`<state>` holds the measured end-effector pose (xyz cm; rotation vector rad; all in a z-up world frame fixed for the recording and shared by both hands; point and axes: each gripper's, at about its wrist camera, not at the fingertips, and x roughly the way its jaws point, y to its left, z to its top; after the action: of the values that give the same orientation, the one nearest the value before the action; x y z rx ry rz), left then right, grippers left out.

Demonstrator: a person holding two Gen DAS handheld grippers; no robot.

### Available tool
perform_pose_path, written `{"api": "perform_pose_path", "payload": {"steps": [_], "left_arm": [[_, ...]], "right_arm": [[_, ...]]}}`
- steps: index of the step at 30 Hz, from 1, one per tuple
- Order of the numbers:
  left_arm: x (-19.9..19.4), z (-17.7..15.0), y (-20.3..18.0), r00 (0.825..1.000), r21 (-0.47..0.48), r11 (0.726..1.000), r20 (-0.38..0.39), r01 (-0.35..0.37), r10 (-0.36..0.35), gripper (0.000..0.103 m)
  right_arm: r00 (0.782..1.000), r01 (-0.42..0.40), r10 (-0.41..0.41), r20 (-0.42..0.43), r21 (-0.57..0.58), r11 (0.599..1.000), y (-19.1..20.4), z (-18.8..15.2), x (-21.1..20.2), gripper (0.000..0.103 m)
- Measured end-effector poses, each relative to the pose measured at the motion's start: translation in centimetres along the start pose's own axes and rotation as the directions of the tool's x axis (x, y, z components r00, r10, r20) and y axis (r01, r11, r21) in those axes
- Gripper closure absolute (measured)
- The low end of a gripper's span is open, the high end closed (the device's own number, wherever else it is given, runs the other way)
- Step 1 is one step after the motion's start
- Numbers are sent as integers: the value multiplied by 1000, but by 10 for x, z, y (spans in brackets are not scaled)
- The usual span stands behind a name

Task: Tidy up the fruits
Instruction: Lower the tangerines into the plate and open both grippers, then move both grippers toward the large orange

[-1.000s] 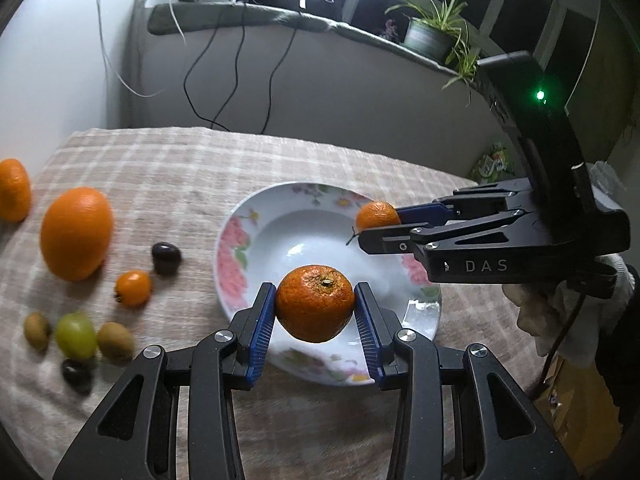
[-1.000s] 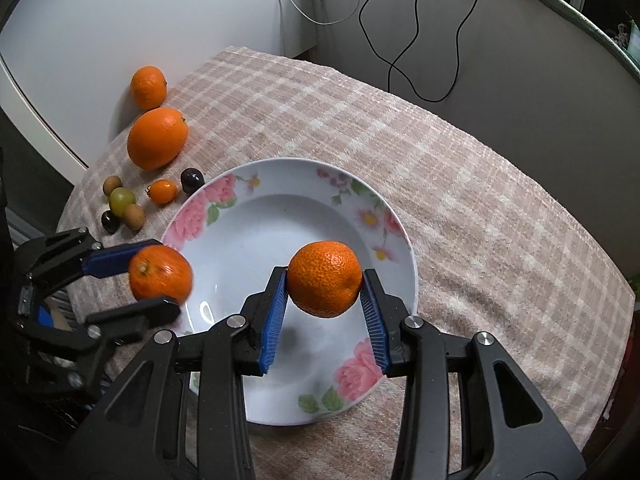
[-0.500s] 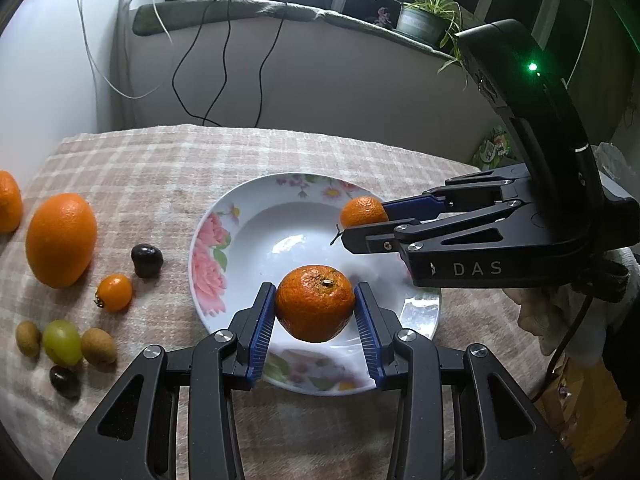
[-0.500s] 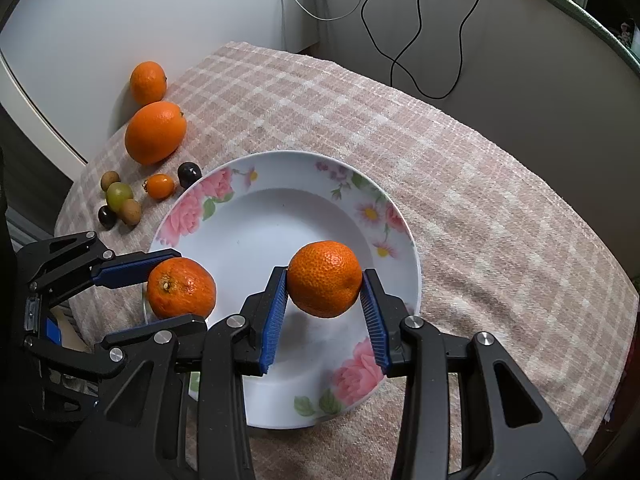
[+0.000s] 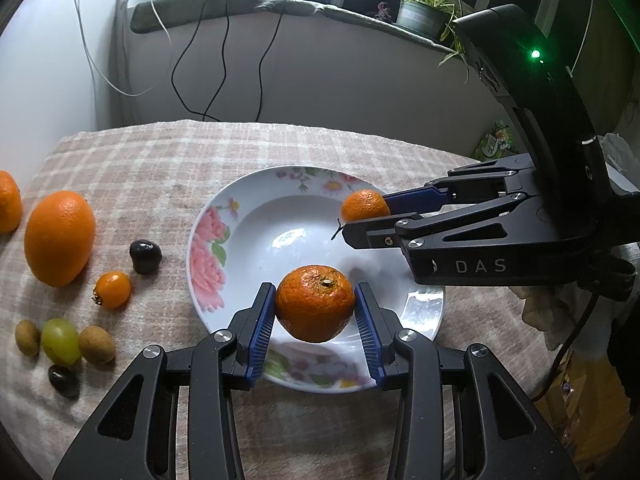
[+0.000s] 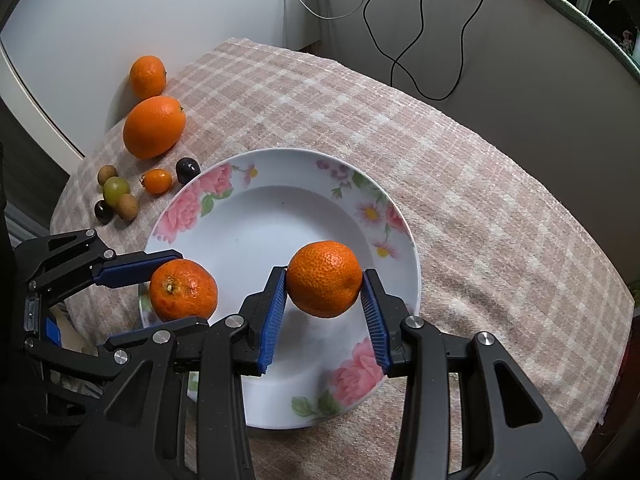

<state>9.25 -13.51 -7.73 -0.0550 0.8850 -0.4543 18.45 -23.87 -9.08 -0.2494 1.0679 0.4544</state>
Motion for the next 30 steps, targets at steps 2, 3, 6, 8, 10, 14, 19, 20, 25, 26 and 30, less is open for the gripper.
{"api": "perform_pose_path", "payload": {"steps": [2,3,6,8,10,14,19,20,25,26,30], "left_arm": [[-1,0,0,1000,0,1000,4,1,-1,52],[-2,0,0,1000,-1,1000,8,3,-3,51],[-4,1,0,1000,1,1000,13,0,0,51],[-4,1,0,1000,3,1000,17,-2,2,51],[-5,0,1,1000,1,1000,17,-3,3,51],[-5,-1,2,1000,-4,1000,18,-2,2,51],[-10,-2,5,1000,-7,1000,29,-2,2,51],[-11,-2,5,1000,-7,1000,31,-2,2,51],[-20,-4,10,999,-16,1000,48,-8,9,51],[-22,-4,11,999,-18,1000,51,-9,10,51],[-29,-5,17,998,-27,1000,63,-16,18,51]], "right_arm": [[1000,3,-3,6,-2,1000,0,0,-1,52],[1000,7,-7,12,-2,1000,1,0,-2,44],[1000,12,-12,28,-7,1000,0,1,-8,39],[999,17,-16,34,-6,1000,0,2,-10,39],[999,22,-22,39,-7,1000,-1,3,-13,38],[998,38,-37,52,-13,999,0,4,-17,29],[997,44,-43,60,-18,999,5,6,-21,28],[997,46,-45,62,-21,999,7,7,-22,28],[996,47,-45,72,-33,998,14,9,-26,27],[996,47,-44,74,-35,998,15,10,-27,27],[996,41,-37,80,-45,998,22,14,-29,27]]}}
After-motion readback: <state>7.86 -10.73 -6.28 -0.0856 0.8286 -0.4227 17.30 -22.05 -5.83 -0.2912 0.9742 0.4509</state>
